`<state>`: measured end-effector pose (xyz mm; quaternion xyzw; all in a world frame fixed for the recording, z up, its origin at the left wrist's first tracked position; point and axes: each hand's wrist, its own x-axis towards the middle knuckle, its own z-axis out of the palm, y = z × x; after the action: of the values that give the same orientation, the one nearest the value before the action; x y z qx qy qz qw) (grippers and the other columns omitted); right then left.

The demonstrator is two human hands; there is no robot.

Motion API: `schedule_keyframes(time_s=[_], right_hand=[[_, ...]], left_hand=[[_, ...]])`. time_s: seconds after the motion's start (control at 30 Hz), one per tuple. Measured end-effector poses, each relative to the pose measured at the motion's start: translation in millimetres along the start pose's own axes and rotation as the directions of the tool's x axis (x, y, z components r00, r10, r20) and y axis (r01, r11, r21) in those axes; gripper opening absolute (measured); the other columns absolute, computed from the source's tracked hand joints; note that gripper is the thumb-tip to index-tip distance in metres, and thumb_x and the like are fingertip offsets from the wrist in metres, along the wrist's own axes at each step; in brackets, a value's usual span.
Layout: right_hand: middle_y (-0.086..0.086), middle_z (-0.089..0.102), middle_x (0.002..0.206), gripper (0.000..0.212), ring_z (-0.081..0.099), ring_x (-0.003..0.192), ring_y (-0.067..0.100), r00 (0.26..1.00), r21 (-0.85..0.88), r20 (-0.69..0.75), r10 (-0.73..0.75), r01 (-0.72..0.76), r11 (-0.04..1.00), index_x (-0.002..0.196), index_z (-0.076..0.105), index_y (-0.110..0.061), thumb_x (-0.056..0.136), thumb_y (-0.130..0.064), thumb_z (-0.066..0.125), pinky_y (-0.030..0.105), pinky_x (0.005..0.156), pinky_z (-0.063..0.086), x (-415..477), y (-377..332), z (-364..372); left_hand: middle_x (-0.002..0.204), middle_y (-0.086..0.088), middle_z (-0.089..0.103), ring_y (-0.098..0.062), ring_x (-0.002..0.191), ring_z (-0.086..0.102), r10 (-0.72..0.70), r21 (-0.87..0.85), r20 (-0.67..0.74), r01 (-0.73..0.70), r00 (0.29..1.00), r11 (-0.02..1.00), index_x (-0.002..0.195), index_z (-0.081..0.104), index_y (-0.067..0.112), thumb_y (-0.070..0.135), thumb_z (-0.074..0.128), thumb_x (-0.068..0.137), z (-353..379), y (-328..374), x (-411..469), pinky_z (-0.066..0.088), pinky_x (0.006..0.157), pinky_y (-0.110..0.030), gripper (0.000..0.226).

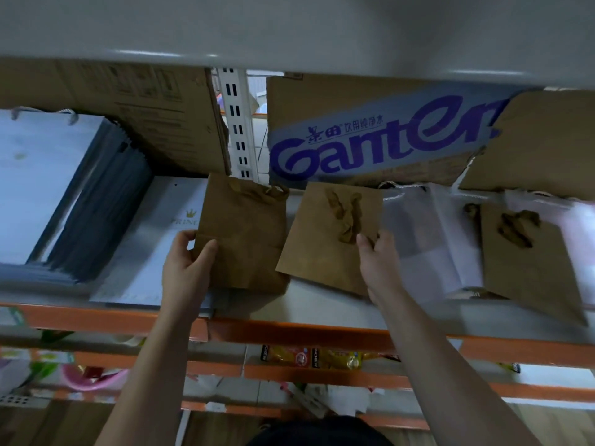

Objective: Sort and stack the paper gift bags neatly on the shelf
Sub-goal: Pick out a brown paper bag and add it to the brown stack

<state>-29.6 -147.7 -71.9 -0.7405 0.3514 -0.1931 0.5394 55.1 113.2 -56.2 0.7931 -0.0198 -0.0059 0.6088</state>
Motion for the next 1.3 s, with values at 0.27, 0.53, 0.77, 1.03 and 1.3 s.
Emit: schedule_keyframes(time_s=[0.27,0.53,0.77,1.03,1.3], right_hand=[[-0.001,0.048,0.085,0.036,0.050,0.073,0.014,0.999,-0.006,-0.018,0.035,-0.035,0.999,0.128,0.038,-0.005,0.101,-0.030,0.044,0.030,0.057,0.036,7.4,15.2,-23.5],[-0.003,0.053,0.093,0.028,0.052,0.081,0.010,0.997,0.070,-0.046,0.054,-0.051,0.996,0.122,0.042,-0.008,0.101,-0.026,0.047,0.029,0.064,0.042,22.4,22.0,-60.7],[-0.005,0.055,0.096,0.015,0.055,0.087,0.012,0.997,0.161,-0.078,0.018,-0.005,0.987,0.111,0.047,-0.015,0.101,-0.027,0.047,0.028,0.066,0.043,17.6,20.3,-67.1],[-0.002,0.064,0.106,0.018,0.061,0.099,0.016,0.997,0.202,0.057,-0.043,0.030,0.979,0.111,0.056,-0.020,0.097,-0.031,0.055,0.038,0.081,0.053,14.3,-5.1,-30.4],[-0.005,0.065,0.109,0.037,0.061,0.105,0.016,0.963,-0.075,0.264,-0.056,0.078,0.994,0.110,0.051,-0.029,0.082,-0.024,0.075,0.046,0.094,0.051,12.3,-0.2,18.8]], left_hand=[[0.110,0.001,0.056,-0.019,0.098,0.057,-0.044,0.124,0.061,0.036,0.997,0.992,0.124,0.048,0.020,0.032,0.058,0.094,39.4,4.3,-8.6,0.055,0.075,-0.036,0.033],[0.135,-0.010,0.048,-0.028,0.121,0.048,0.102,0.455,0.119,-0.146,0.988,0.878,0.141,0.041,0.011,0.032,0.065,0.090,77.6,11.9,-8.5,0.043,0.100,-0.039,0.061],[0.120,-0.015,0.046,-0.030,0.112,0.045,0.156,0.660,0.175,-0.234,0.972,0.714,0.125,0.051,0.006,0.035,0.059,0.093,91.8,5.0,-9.5,0.039,0.094,-0.038,0.043],[0.120,-0.016,0.059,-0.035,0.106,0.054,0.450,0.702,0.138,-0.407,0.883,0.584,0.125,0.057,0.006,0.028,0.045,0.095,47.9,8.6,-9.1,0.043,0.083,-0.044,0.039],[0.122,-0.013,0.060,-0.033,0.114,0.051,0.399,0.734,0.142,-0.366,0.906,0.571,0.123,0.059,0.009,0.035,0.039,0.097,16.0,-20.4,0.9,0.039,0.090,-0.046,0.042]])
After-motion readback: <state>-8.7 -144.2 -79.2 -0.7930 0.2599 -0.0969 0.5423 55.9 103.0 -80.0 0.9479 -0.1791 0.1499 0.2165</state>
